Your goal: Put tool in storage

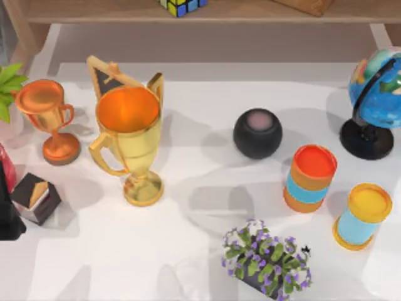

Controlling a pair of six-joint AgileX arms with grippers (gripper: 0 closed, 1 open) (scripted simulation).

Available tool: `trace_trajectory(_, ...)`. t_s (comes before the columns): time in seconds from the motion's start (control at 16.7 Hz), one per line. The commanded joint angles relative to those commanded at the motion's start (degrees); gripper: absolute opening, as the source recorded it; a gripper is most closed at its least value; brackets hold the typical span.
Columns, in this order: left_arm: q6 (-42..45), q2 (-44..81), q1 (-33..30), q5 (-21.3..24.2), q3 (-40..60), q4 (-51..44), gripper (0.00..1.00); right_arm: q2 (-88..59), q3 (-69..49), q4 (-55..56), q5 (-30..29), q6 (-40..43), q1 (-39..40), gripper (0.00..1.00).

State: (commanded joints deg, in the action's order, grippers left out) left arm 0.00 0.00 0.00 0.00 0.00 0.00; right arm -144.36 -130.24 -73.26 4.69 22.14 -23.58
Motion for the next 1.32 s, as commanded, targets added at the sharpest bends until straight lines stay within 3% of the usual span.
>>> trace_trajectory(0.3,0.0,0.0,0.0,0.0,0.0,0.0,1.0,3.13,0.98,2.54,0.79,2.04,0.62,1.0)
trace_trajectory(0.6,0.0,0.0,0.0,0.0,0.0,0.0,1.0,14.0,3.39,18.6,3.06,8.73,-4.53,1.0)
trace_trajectory(1.02,0.0,0.0,0.0,0.0,0.0,0.0,1.0,15.8,9.87,63.01,-2.54,21.54,-23.33,1.0)
trace_trajectory(1.32,0.0,0.0,0.0,0.0,0.0,0.0,1.0,19.33,29.5,100.46,-0.63,32.05,-26.63,1.0)
